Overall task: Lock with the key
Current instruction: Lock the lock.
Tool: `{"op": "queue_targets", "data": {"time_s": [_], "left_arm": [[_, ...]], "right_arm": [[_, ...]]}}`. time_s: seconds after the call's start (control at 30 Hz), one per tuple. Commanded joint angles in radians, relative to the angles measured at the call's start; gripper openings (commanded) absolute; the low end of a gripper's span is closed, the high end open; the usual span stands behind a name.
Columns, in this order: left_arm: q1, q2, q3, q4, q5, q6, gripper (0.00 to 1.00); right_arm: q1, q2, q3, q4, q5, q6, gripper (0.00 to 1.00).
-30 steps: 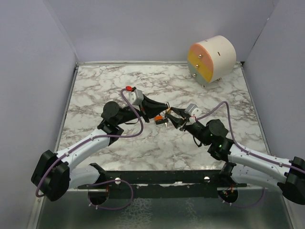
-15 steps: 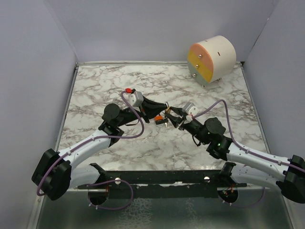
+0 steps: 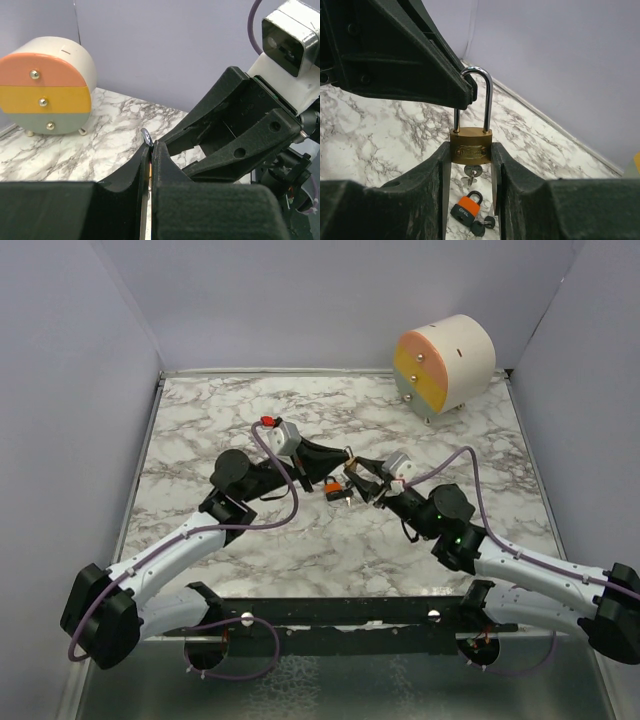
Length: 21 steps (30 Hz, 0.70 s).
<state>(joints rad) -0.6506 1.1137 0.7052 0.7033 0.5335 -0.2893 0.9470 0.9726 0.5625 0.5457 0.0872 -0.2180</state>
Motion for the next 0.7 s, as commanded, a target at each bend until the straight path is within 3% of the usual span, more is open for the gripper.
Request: {"op": "queue_targets", "data": {"time_s": [0.0, 0.13, 0.43, 0.47, 0.57, 0.67], "left_arm": [[0.005, 0.023, 0.029, -0.230, -0.114, 0.095, 0.00], [0.005, 0.010, 0.063, -0.238, -0.141, 0.119, 0.00], [0.006, -0.026, 0.123, -0.294, -0.222, 0.210, 0.00], [0.006, -0.030, 0.129, -0.304, -0.225, 0.218, 0.00], [0.006, -0.041, 0.146, -0.328, -0.211, 0.238, 0.00], [0.006, -0.046, 0.159, -0.351, -0.172, 0.256, 0.00]], "right_arm": [[0.030, -0.019, 0.071, 0.236, -0.080, -0.007, 0.42], [0.030, -0.021, 0.053, 0.198, -0.054, -0.007, 0.58], [0.030, -0.003, 0.020, 0.090, 0.066, 0.049, 0.61], [0.029, 0.001, 0.017, 0.072, 0.095, 0.058, 0.58], [0.023, 0.018, 0.023, 0.004, 0.101, 0.072, 0.33], [-0.029, 0.021, 0.004, 0.007, 0.054, 0.144, 0.36]]}}
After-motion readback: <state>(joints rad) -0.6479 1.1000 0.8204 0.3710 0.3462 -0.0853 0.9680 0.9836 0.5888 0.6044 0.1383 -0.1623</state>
